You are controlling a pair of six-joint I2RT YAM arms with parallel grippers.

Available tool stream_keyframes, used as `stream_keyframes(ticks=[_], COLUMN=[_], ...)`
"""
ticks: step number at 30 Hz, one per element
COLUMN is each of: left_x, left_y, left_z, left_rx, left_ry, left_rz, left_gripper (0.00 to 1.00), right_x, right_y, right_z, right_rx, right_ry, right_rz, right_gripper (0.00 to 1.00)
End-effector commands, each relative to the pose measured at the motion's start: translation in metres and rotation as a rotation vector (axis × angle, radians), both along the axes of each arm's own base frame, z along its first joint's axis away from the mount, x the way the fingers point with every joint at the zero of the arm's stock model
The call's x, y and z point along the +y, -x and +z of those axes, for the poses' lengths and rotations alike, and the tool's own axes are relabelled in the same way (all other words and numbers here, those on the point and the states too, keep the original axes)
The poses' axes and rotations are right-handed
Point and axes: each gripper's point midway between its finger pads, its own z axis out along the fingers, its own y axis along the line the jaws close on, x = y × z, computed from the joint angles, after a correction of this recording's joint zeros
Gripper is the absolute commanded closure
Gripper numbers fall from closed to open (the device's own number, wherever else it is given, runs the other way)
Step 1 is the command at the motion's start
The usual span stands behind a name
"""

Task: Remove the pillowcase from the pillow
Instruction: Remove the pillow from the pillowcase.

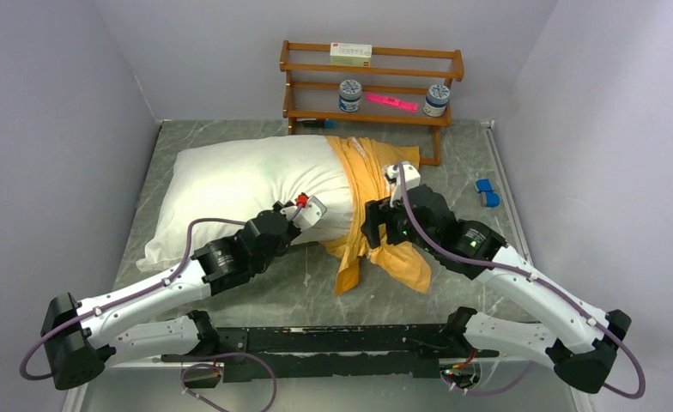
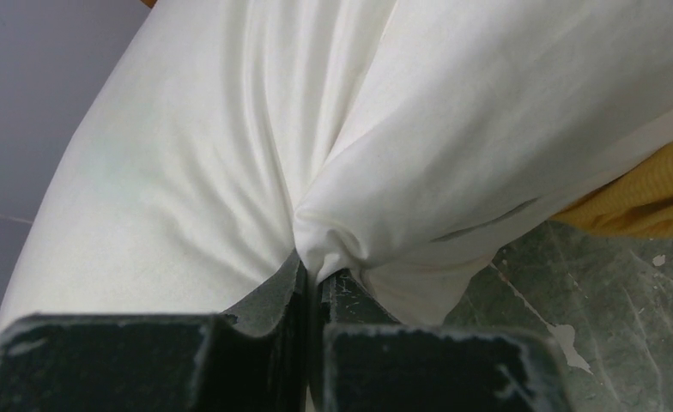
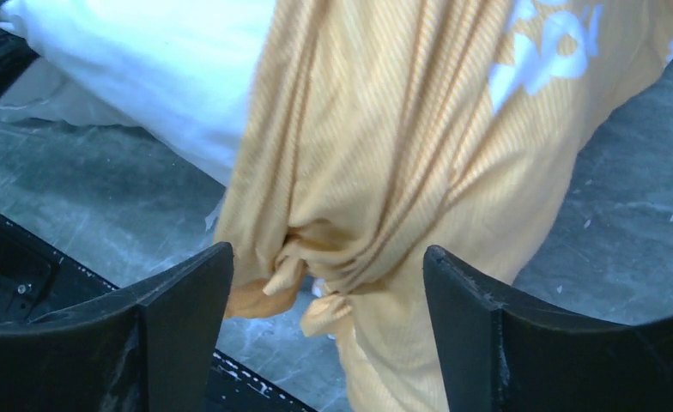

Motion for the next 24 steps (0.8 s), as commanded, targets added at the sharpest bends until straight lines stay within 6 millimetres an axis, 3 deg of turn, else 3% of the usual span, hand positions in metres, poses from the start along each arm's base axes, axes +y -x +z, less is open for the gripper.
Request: stream_keyframes(ticks=[1, 3, 15, 19, 24], left_x=[0.027, 0.027, 0.031, 0.046, 0.067], left_y=[-0.014, -0.014, -0.014, -0.014, -0.014], left_z=[0.019, 0.019, 0.019, 0.029, 0.037], left_rx=[-0.048, -0.046, -0.051, -0.087, -0.127], left_ry=[0.007, 0.008, 0.014, 0.032, 0.039], left_rz=[0.158, 0.156, 0.178, 0.247, 0.337], left_gripper=[0.95, 0.95, 0.95, 0.95, 0.95], right_x=[0.007, 0.012, 0.034, 0.015, -0.019], right_y=[-0.011, -0.012, -0.016, -0.020, -0.023], right_z=[0.023, 0.021, -0.028, -0.048, -0.059], right_rx=[-0.065, -0.071, -0.063, -0.064, -0.092], right_ry=[-0.022, -0.030, 0.121, 0.238, 0.380], right_rz=[-0.104, -0.131, -0.177, -0.244, -0.335], right_gripper=[0.06, 0.01, 0.01, 0.04, 0.13])
